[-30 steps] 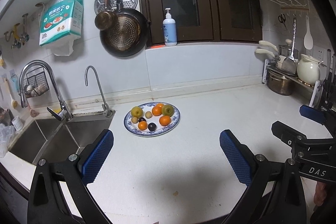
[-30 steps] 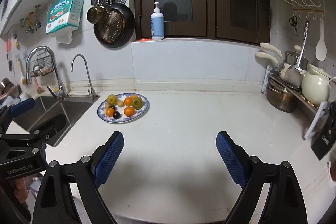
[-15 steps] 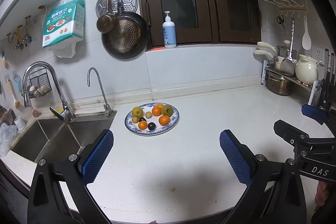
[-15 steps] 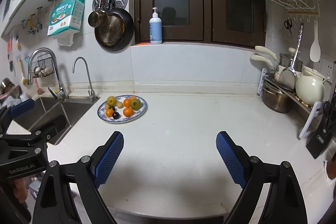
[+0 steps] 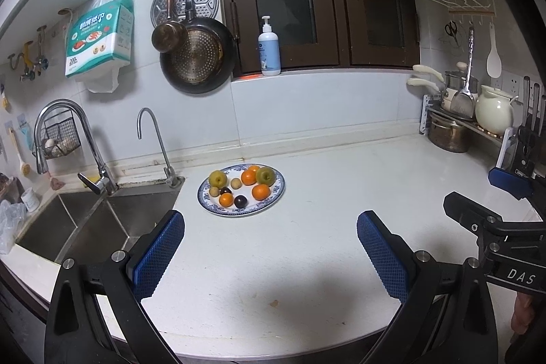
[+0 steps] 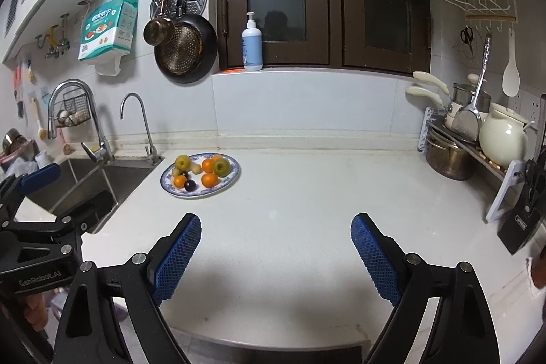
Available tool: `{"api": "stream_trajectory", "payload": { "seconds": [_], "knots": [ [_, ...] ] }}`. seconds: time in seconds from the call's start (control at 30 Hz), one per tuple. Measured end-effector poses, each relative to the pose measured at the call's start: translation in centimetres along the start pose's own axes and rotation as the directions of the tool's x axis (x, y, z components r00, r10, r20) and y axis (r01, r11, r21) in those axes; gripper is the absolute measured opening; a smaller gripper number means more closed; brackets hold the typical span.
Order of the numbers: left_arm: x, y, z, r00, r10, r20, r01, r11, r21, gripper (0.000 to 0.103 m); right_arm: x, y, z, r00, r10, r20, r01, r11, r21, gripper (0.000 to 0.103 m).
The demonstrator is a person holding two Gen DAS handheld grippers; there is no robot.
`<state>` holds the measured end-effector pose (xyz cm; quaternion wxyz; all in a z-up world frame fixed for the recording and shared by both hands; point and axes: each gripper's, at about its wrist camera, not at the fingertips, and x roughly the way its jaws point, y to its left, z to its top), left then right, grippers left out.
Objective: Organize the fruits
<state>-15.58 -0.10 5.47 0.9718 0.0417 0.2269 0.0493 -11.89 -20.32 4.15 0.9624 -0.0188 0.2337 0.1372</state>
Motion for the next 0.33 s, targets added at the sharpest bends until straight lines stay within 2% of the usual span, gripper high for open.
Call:
{"api": "stream_trajectory", "payload": {
  "seconds": [0.33],
  "knots": [
    [0.09,-0.05,-0.01,1.0,-0.002,-0.008,0.002,1.0,0.0,0.103,-0.26,0.09,-0.13,1.0,-0.005,0.007,0.005,1.0,0.0,0.09]
  ]
}}
